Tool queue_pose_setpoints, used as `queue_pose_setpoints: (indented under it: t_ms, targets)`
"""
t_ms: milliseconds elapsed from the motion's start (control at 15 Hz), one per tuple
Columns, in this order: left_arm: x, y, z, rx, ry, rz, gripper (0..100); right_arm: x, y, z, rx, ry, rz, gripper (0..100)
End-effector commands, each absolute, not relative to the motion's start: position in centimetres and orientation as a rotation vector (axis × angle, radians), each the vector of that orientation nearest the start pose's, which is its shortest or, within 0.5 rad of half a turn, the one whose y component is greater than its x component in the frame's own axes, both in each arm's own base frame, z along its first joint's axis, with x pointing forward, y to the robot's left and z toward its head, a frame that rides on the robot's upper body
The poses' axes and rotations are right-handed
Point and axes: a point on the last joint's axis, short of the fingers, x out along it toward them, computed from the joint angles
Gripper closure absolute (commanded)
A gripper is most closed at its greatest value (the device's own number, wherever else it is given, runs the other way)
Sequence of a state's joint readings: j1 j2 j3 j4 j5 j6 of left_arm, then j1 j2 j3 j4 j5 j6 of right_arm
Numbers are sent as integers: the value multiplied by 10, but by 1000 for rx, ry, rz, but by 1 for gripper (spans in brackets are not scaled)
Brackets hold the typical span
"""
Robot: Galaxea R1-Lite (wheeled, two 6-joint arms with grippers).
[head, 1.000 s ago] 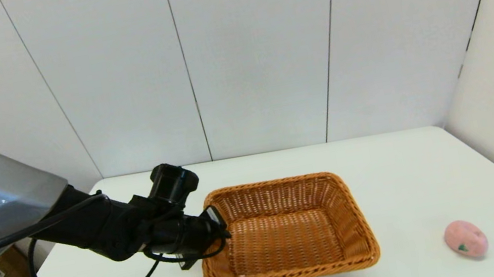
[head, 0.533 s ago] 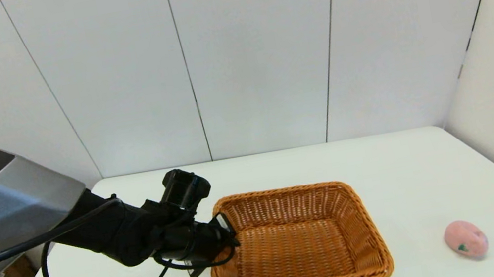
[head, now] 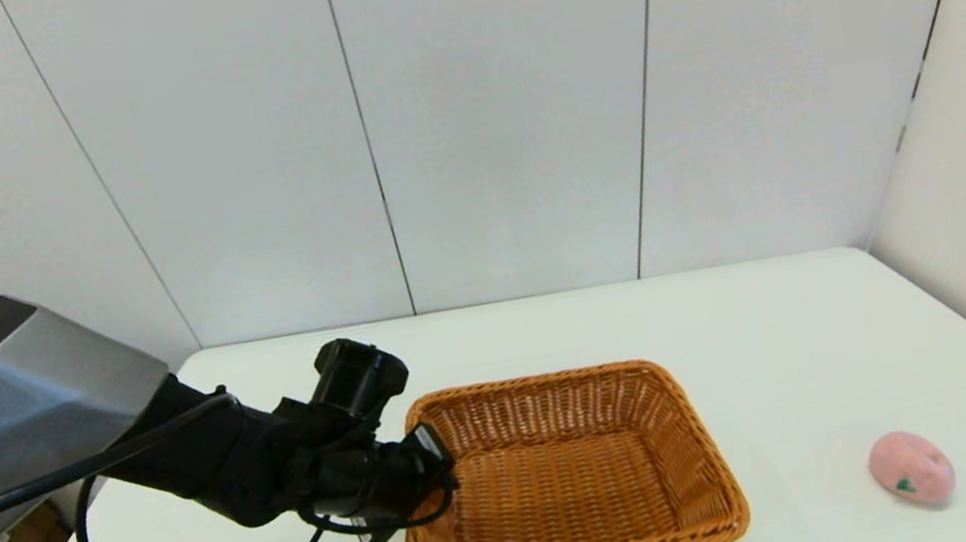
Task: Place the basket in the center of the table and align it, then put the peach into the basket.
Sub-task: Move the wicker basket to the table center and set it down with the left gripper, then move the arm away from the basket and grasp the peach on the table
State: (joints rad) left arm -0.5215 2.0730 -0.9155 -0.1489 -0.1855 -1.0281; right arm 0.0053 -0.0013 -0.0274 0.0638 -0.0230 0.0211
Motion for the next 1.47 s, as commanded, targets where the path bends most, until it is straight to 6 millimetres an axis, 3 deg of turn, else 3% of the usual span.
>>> queue_pose_setpoints:
  t_ms: [67,200,267,533,667,800,933,1067,1200,1467]
  targets:
    - [290,-171,48,-736,1225,-53,100,-25,-1,76,21,35,-17,0]
    - [291,-172,48,-747,1222,-42,100,-25,-1,76,21,35,-17,0]
    - [291,-172,47,-750,1223,-38,0,-25,-1,76,21,35,-17,0]
    - [291,-172,49,-755,1219,-38,0,-25,-1,76,21,35,-17,0]
    - [290,-170,58,-763,1190,-49,0,-25,-1,76,21,35,-17,0]
    - [287,-161,93,-779,1071,-80,0,-25,-1,76,21,35,-17,0]
    - [274,-139,151,-773,892,-174,0,-25,-1,76,21,35,-17,0]
    - [251,-120,194,-725,757,-226,0,-25,-1,76,21,35,-17,0]
    - [213,-101,233,-666,626,-254,0,-25,-1,76,21,35,-17,0]
    - [158,-73,270,-549,446,-249,0,-25,-1,76,21,35,-17,0]
